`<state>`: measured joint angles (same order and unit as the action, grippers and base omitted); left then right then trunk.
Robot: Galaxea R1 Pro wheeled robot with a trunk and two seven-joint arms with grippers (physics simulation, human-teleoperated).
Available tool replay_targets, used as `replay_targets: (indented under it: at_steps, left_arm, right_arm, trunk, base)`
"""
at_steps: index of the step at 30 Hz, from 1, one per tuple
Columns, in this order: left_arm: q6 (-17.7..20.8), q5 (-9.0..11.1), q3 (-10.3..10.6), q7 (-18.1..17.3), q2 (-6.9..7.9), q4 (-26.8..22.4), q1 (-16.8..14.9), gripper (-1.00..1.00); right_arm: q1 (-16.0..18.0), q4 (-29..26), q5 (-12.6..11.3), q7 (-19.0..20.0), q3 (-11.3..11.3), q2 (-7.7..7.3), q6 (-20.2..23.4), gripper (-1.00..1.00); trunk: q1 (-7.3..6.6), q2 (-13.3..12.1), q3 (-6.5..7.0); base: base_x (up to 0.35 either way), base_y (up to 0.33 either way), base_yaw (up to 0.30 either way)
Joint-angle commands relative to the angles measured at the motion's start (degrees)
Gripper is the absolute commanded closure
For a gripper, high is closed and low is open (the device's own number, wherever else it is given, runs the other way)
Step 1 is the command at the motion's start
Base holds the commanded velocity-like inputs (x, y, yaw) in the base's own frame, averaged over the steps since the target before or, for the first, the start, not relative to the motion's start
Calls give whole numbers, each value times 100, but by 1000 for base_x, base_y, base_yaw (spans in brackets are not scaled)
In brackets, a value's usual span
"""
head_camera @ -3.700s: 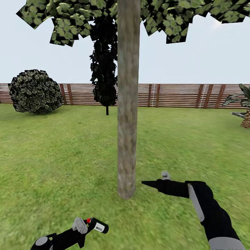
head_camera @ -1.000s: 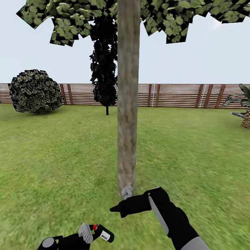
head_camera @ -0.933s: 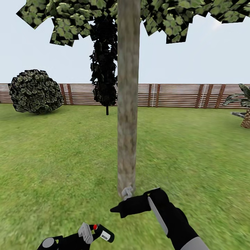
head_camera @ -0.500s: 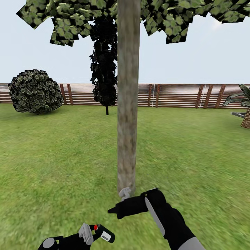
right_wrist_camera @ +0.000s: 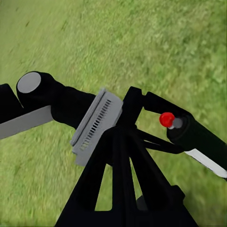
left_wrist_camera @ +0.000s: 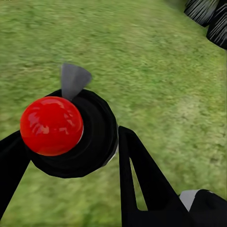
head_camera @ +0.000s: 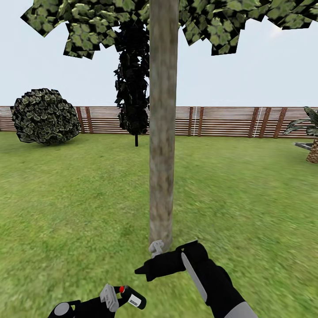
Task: In the garden, pick up the pesticide atomizer on the floor and spray pesticide onto both trees until each tree trunk is fully covered.
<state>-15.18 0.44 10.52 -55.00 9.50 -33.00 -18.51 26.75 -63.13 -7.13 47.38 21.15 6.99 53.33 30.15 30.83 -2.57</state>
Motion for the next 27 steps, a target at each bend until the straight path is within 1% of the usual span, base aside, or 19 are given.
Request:
replay_targets:
  at_steps: [1,3,4,7,13,27]
  left_arm:
    - [-55,9,81,2,7,-5,-5,100]
    - [-103,9,169,3,7,-38,-4,100]
    - [-136,12,248,4,13,-136,-5,100]
    - [-168,15,332,9,41,-400,32,100]
    - [-184,10,380,14,58,-639,98,100]
    - [-187,9,397,24,61,-693,111,100]
  right_arm:
    - [6,10,-52,-72,2,3,45,100]
    - [6,17,-55,-137,2,7,45,100]
    - [6,21,-57,-197,2,15,46,100]
    - [6,26,-58,-267,3,61,47,100]
    - [6,28,-60,-309,3,88,52,100]
    - [6,29,-53,-324,-14,83,48,100]
  trunk:
    - [3,11,-12]
    - [3,11,-12]
    - [3,11,-12]
    - [3,11,-12]
    - [3,11,-12]
    - [3,11,-12]
  base:
    - [0,0,0]
    - [0,0,0]
    - [0,0,0]
    - [0,0,0]
    - [0,0,0]
    - [0,0,0]
